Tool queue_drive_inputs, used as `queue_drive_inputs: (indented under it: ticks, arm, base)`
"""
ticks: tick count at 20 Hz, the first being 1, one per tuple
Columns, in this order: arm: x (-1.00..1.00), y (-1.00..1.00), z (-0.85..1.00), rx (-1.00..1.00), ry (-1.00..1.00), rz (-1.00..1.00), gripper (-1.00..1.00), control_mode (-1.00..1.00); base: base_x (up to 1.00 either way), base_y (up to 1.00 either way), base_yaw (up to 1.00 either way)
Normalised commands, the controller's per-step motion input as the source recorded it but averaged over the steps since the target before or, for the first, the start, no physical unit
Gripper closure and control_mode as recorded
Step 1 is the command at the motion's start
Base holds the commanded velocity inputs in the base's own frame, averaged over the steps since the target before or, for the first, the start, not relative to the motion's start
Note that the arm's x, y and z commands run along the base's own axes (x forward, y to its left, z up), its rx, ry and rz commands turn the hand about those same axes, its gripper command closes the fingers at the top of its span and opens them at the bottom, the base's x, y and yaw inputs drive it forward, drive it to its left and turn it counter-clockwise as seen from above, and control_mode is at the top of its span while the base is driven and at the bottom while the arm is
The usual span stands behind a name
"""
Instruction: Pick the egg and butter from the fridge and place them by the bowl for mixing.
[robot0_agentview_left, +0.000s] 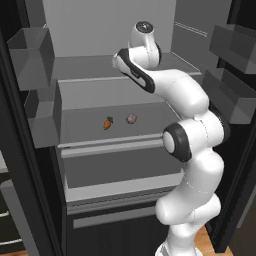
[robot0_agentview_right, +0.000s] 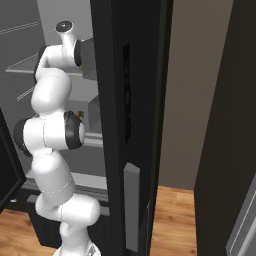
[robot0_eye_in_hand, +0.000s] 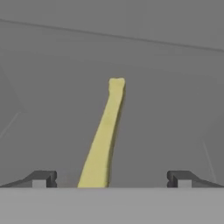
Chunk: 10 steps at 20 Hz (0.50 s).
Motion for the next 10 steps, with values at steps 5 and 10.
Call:
queue_drive_inputs:
  ticks: [5, 10]
  arm:
    - [0.39, 0.09, -0.04, 0.0, -0.06, 0.0, -1.0, -1.0]
    - [0.19, 0.08, -0.17, 0.0, -0.04, -0.01, -1.0, -1.0]
  base:
    - [0.0, 0.0, 0.0]
    - [0.0, 0.0, 0.0]
